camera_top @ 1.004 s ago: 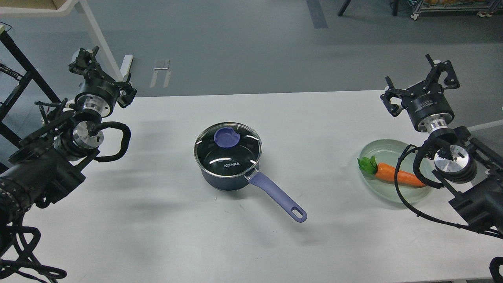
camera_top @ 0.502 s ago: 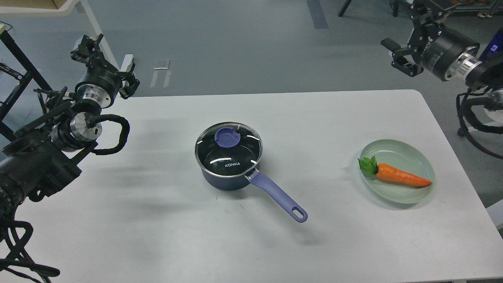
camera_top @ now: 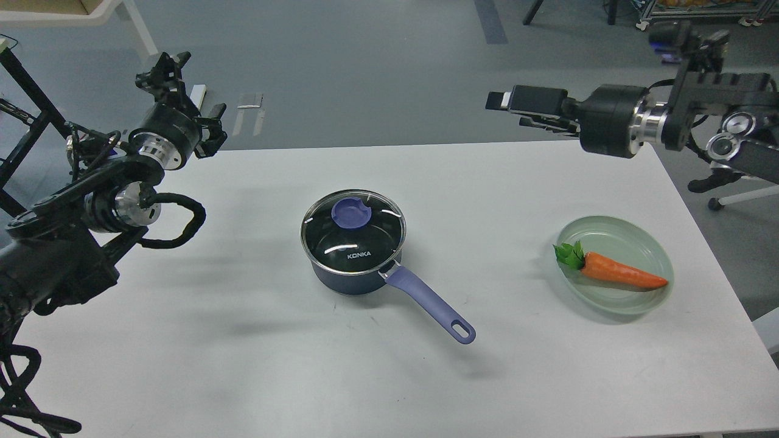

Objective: Open pot lid
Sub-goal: 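Reach the right gripper down and grasp the purple saucepan handle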

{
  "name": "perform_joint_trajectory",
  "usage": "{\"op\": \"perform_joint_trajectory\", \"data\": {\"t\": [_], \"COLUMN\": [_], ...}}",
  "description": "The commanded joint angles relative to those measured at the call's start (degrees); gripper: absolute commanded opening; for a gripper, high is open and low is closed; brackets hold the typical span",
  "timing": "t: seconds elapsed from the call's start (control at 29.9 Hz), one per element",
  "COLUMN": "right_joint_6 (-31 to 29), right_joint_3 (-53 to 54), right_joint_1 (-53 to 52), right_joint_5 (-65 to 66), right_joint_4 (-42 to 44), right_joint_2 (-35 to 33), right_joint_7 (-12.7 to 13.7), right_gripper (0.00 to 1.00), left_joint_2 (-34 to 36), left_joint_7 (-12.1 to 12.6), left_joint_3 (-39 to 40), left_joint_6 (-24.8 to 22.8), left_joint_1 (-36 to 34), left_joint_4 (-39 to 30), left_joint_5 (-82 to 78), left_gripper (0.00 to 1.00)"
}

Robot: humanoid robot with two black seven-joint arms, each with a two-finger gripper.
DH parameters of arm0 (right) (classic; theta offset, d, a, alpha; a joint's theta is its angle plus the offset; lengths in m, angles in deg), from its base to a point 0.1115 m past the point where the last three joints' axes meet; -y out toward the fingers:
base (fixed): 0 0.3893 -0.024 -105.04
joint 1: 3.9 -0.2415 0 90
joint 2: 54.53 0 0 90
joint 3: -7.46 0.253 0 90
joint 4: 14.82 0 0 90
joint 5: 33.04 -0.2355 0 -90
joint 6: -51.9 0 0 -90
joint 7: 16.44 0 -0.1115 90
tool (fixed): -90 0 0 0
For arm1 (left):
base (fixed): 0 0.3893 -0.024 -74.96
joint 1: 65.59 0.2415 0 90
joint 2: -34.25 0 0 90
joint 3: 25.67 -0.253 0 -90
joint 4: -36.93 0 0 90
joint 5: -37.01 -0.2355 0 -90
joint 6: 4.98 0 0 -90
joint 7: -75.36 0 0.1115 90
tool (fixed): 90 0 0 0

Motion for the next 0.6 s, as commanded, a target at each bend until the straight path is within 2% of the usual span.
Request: {"op": "perform_joint_trajectory", "data": {"t": [0.0, 0.17, 0.37, 0.57], "right_joint_6": [0.01, -0.08, -0.17, -0.17], "right_joint_3": [-7.84, -13.91, -24.10, -26.05], "right_joint_1": [-5.62, -9.93, -13.36, -14.78], "right_joint_5": [3.12, 4.09, 7.43, 6.64], "right_joint_4": [-0.69, -1.66, -7.54, -9.57], "right_joint_2": [5.05, 12.70, 17.19, 21.76], "right_joint_7": [-0.07, 0.28, 0.81, 1.07], "right_gripper": [1.00, 1.00, 0.98, 0.97], "left_joint_2": [0.15, 1.11, 2.61, 3.75], "left_joint_7": [-0.11, -0.19, -0.19, -0.28], "left_joint_3": [0.00, 0.09, 0.09, 0.09], "left_joint_6": [-0.16, -0.16, -0.25, -0.25], "left_joint_1": [-0.02, -0.02, -0.02, -0.02], "left_joint_4": [-0.08, -0.25, -0.52, -0.96], "left_joint_5": [-0.56, -0.64, -0.64, -0.64], "left_gripper": [1.00, 1.00, 1.00, 1.00]}}
